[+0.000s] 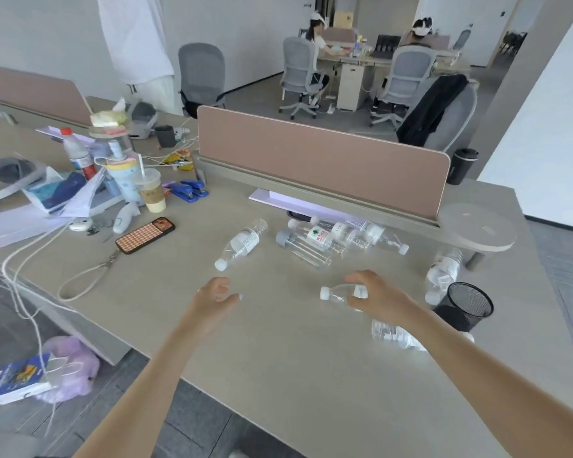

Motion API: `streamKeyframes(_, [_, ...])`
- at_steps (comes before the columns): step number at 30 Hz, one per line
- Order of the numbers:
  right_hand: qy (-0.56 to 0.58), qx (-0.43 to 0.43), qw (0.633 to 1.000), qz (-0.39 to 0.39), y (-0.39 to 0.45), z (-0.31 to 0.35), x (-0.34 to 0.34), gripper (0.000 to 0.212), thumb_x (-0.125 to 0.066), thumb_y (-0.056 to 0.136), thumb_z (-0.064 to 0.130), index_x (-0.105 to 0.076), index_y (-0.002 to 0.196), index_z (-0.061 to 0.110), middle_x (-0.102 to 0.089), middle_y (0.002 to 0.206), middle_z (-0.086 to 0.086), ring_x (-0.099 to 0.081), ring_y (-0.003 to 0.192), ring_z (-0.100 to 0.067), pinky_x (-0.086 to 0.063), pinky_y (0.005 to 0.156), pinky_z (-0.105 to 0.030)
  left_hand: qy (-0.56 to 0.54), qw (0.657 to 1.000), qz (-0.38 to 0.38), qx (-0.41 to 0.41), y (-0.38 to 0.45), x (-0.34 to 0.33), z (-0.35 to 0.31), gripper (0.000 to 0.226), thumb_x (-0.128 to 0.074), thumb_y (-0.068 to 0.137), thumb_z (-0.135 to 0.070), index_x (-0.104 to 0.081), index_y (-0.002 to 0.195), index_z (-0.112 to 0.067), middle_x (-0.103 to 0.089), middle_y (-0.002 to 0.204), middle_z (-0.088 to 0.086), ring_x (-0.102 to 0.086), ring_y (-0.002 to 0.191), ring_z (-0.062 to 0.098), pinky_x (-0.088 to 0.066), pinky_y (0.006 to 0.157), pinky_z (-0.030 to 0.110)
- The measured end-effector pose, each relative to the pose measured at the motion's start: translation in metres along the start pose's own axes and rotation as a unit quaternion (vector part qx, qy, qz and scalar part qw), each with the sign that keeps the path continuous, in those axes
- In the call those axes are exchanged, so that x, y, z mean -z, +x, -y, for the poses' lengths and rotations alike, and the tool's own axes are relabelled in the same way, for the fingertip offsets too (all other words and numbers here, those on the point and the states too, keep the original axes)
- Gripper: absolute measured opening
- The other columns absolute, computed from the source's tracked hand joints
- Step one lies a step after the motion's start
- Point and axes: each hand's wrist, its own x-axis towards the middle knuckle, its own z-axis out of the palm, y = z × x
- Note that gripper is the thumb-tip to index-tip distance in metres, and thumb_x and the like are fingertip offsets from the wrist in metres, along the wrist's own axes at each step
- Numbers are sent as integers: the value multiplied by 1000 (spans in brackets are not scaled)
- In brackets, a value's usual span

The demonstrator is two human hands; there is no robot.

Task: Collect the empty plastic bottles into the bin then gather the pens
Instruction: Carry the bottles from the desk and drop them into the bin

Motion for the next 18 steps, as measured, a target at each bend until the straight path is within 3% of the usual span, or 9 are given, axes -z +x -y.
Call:
streamKeyframes(2, [-41,-26,999,4,15,-4,-11,53,-57,89,29,-40,138,24,-41,139,1,-44,125,-22,-35,96,-30,9,1000,20,-1,23,1,5,39,-63,86,-23,-52,122,-15,-53,119,3,-54,103,19,-39,78,28])
streamKeyframes(6, [-118,-84,989,15,45,-20,-37,69,-61,82,31,-29,142,29,-30,147,3,-35,132,-24,-28,108,-35,23,997,76,-6,67,2,6,41,-61,87,-23,-50,126,-16,-51,119,1,-53,105,18,-39,79,29])
streamKeyframes(13, [-219,-212,952,19,89,-46,-67,82,-64,81,29,-14,146,22,-15,154,0,-16,142,-22,-11,115,-44,70,989,128,-15,148,9,5,36,-62,86,-25,-53,121,-20,-55,116,-2,-57,104,19,-42,78,31])
streamKeyframes(18, [-255,-279,925,45,105,-65,-76,89,-58,86,16,4,149,24,-4,158,2,-3,146,-23,-3,117,-46,92,983,155,-38,187,18,5,33,-61,87,-23,-53,119,-20,-57,115,-1,-58,103,17,-46,84,32])
